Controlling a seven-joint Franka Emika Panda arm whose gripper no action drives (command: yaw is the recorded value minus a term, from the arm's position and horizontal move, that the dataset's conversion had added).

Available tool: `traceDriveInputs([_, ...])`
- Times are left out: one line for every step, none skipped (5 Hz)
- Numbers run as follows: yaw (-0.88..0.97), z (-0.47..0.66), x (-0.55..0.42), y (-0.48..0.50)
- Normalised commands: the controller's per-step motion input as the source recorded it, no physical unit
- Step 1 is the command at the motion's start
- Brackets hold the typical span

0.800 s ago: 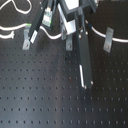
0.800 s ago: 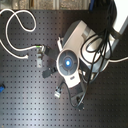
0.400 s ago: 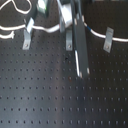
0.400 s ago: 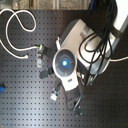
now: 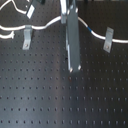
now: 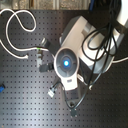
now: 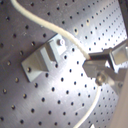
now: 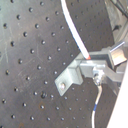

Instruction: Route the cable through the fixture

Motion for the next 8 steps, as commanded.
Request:
traceDriveInputs([1.00, 0.22, 0.004, -0.011])
traceDriveInputs([1.00, 0.22, 0.003, -0.012])
traceDriveInputs([1.00, 0.23, 0.003, -0.017])
traceDriveInputs([1.00, 0.23, 0.002, -0.017])
traceDriveInputs([0.97, 0.25, -0.020, -0.104])
traceDriveInputs([0.72, 0.22, -0.088, -0.268])
traceDriveInputs([0.74, 0.21, -0.109, -0.245])
traceDriveInputs([0.30, 0.00, 0.000, 0.000])
